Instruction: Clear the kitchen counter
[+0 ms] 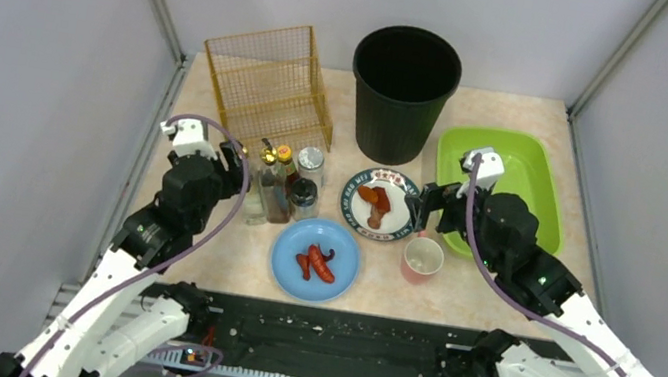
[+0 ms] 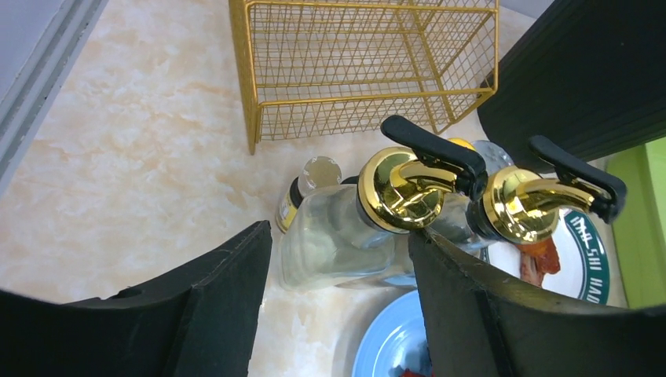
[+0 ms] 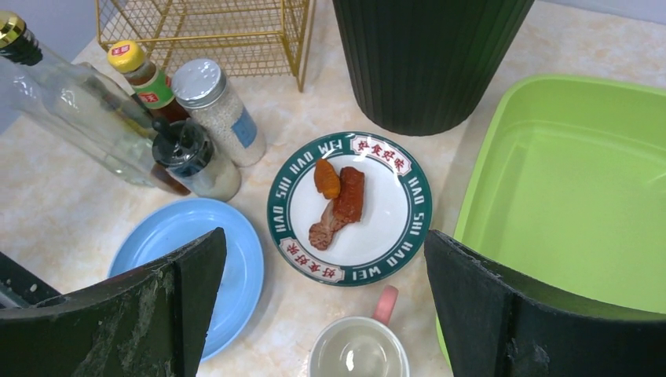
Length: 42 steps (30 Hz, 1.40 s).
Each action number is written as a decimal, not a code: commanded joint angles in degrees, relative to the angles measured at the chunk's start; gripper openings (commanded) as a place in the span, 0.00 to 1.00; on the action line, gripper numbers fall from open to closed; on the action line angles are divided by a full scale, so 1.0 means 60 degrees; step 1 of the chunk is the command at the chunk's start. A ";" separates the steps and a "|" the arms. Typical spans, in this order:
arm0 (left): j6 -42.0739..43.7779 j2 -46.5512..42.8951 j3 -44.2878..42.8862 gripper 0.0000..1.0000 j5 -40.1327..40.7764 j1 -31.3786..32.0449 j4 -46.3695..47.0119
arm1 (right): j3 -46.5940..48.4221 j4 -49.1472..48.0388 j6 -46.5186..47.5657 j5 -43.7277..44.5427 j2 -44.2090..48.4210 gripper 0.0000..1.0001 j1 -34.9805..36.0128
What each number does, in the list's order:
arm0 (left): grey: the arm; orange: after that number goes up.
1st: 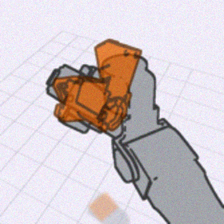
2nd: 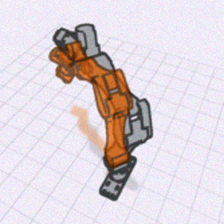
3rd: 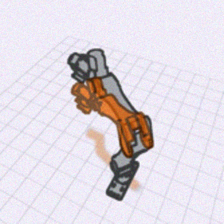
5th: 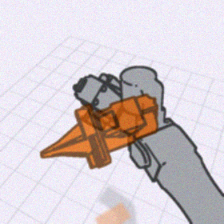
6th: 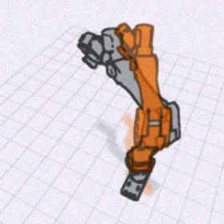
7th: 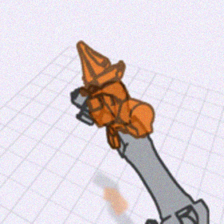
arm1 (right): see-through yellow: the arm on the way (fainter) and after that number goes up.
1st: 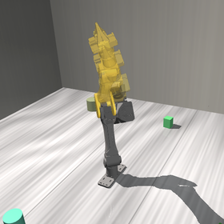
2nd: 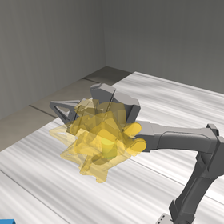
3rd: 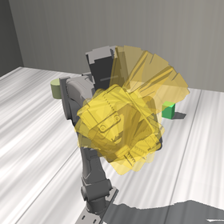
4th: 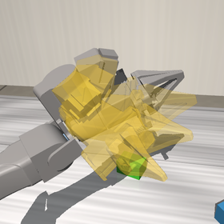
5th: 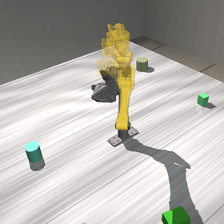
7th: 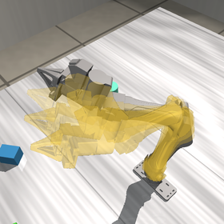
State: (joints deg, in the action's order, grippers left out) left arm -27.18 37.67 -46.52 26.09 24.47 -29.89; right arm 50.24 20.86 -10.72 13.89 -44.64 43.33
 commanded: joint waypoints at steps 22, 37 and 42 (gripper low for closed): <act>0.0430 -0.0697 -0.1555 0.77 -0.2286 0.0038 -0.2001 | 0.1214 0.0046 -0.0052 -0.0282 -0.1257 0.95 0.0033; 0.0295 -0.1463 -0.1117 0.81 -0.2711 0.0038 -0.1392 | 0.1860 -0.0408 -0.0201 -0.0511 -0.1976 0.95 0.0029; 0.0383 -0.0982 -0.0733 0.80 -0.3449 0.0038 -0.0913 | 0.1132 0.0224 -0.0145 0.0048 -0.0487 0.96 0.0023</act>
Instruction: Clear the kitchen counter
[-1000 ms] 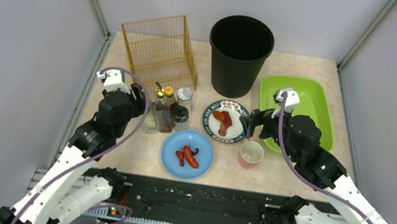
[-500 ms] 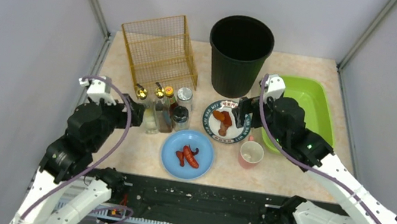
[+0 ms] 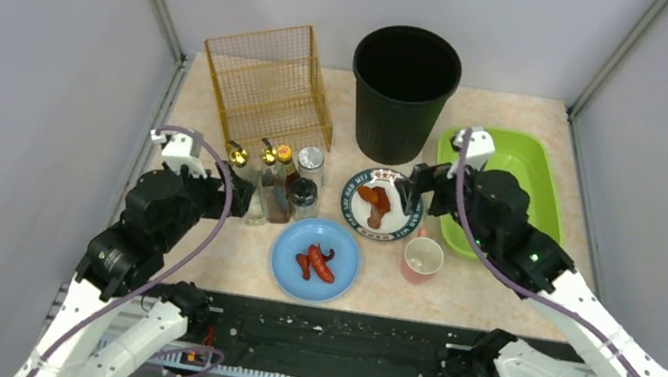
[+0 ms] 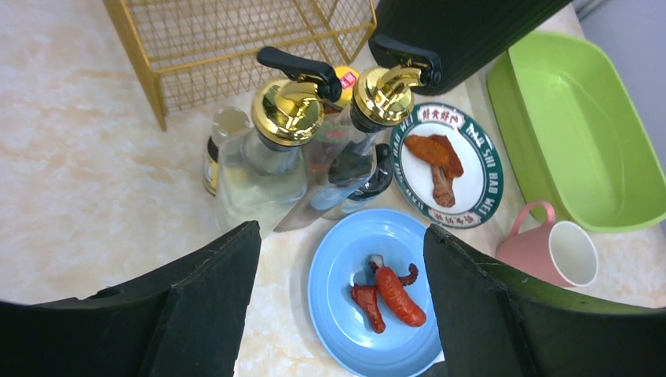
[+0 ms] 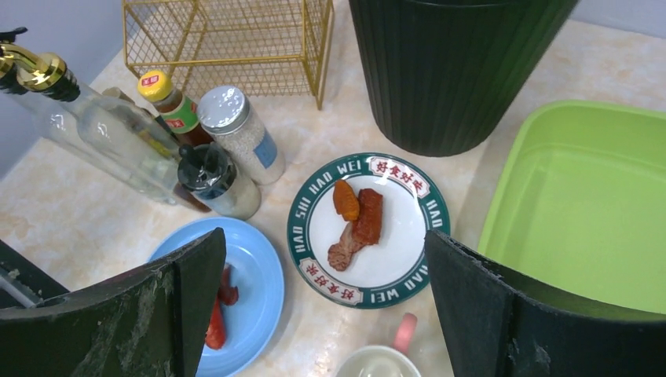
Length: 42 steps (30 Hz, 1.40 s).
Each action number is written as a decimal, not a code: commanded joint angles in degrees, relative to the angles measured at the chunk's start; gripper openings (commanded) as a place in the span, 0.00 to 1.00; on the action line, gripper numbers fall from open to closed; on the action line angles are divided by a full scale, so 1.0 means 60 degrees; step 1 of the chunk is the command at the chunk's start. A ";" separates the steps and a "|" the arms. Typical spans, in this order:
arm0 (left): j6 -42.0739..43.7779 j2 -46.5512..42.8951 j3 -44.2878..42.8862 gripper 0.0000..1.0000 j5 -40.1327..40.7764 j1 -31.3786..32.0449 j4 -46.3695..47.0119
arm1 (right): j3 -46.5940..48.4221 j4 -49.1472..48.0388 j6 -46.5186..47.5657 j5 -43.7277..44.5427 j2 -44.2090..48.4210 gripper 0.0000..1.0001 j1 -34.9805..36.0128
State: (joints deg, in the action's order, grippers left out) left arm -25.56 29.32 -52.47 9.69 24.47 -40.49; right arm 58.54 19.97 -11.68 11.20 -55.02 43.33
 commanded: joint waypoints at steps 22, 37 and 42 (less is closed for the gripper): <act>0.1362 0.1753 -0.0504 0.76 0.1779 0.0036 0.0274 | -0.1096 0.0403 0.0035 0.0679 0.2233 0.96 0.0029; 0.0779 0.2480 -0.0201 0.69 0.2631 0.0035 0.1195 | -0.1471 -0.0430 -0.0158 -0.0058 0.1917 0.95 0.0032; 0.0517 0.2670 0.0008 0.67 0.2640 0.0040 0.1635 | -0.1560 -0.0522 -0.0211 -0.0211 0.1968 0.96 0.0030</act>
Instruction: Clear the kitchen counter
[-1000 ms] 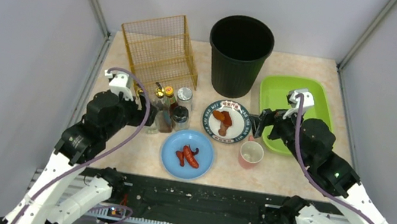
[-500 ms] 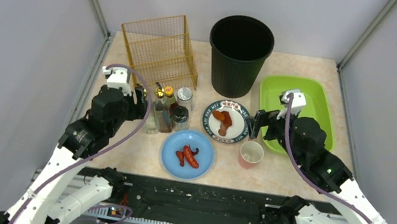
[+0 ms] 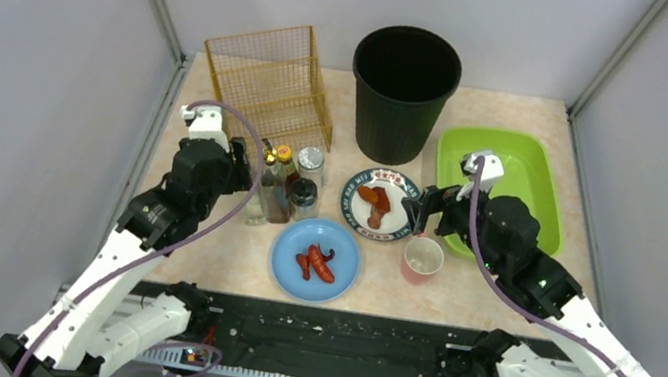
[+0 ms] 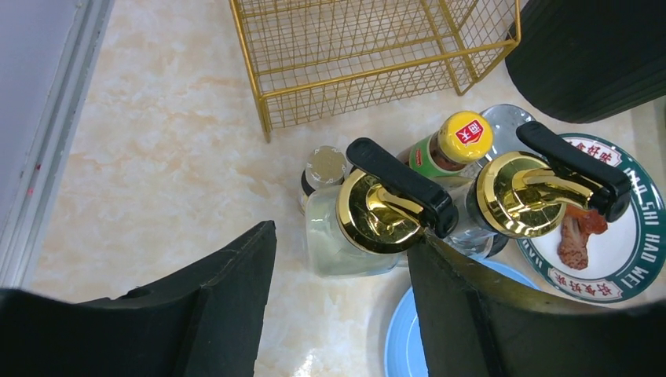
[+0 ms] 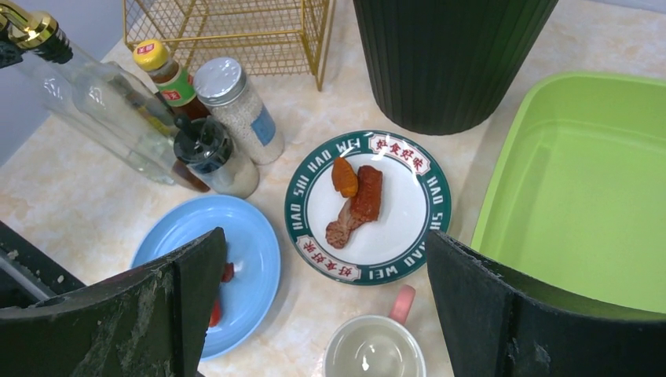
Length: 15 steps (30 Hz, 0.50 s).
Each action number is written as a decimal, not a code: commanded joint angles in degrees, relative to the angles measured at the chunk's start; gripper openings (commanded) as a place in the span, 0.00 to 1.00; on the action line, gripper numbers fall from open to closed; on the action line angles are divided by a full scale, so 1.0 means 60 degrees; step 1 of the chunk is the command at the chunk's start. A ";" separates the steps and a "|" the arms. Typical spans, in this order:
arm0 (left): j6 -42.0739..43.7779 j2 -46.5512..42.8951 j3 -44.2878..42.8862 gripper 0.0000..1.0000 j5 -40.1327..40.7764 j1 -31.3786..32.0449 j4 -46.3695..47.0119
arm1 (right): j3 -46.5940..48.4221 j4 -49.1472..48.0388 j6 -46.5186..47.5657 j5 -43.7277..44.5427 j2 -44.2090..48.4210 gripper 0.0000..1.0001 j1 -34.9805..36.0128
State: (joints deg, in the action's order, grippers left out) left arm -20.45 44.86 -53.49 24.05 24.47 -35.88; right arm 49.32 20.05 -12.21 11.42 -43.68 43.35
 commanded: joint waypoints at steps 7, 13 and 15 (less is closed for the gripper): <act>-0.0460 0.0156 0.0631 0.65 0.0601 0.0116 0.1554 | -0.0146 -0.0629 -0.0167 -0.0361 0.0231 0.96 0.0019; -0.0492 0.0341 0.0729 0.61 0.1009 0.0286 0.1956 | -0.0286 -0.0691 -0.0172 -0.0364 0.0446 0.95 0.0027; -0.0492 0.0418 0.0726 0.60 0.1149 0.0404 0.2061 | -0.0329 -0.0698 -0.0174 -0.0365 0.0496 0.96 0.0025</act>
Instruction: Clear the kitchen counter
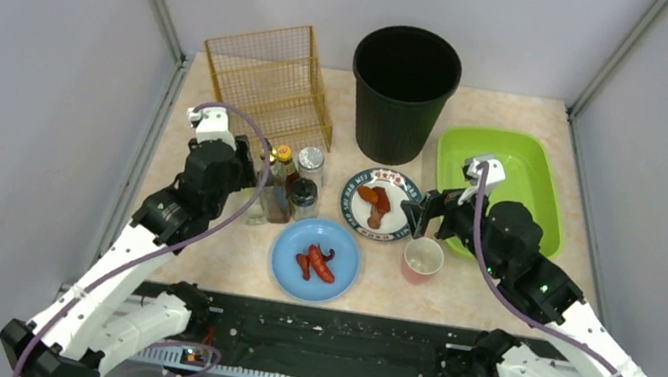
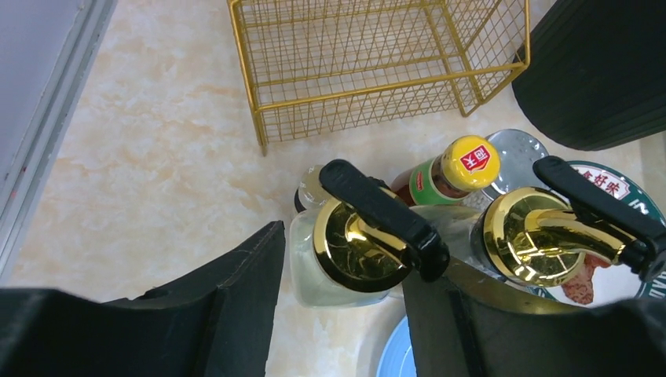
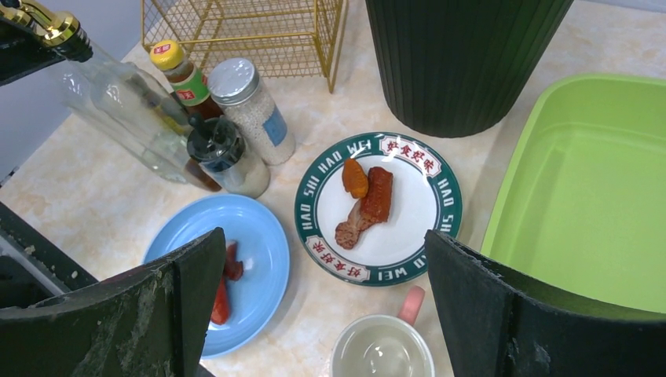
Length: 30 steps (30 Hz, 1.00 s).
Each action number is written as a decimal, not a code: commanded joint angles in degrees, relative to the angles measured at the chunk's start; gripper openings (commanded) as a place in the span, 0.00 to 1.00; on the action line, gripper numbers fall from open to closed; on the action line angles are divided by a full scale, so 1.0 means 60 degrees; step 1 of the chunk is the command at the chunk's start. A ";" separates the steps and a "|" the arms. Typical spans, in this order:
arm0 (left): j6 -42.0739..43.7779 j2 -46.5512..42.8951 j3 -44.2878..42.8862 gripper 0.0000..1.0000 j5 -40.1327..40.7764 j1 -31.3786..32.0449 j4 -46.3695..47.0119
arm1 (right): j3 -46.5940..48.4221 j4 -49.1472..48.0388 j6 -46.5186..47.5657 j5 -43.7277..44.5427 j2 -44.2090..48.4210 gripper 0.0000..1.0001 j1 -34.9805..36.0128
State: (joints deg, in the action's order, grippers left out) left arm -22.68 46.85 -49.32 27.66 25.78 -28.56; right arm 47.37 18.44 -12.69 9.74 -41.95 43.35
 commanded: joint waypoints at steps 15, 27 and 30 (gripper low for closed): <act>0.0004 0.0261 0.0379 0.41 0.2021 0.1089 0.1100 | -0.0102 -0.0307 -0.0211 -0.0106 0.0522 0.96 0.0030; -0.0033 0.0068 0.0309 0.00 0.2438 0.1166 0.0637 | 0.0016 -0.0218 -0.0329 -0.0233 0.0575 0.95 0.0025; -0.0022 -0.0129 -0.0086 0.00 0.2442 0.1185 0.0233 | 0.0150 -0.0202 -0.0378 -0.0367 0.0546 0.95 0.0025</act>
State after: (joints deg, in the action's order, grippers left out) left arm -23.05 47.88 -47.00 39.94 32.73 -23.00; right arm 47.22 18.46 -13.93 8.88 -39.05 43.35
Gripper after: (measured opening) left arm 0.449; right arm 0.954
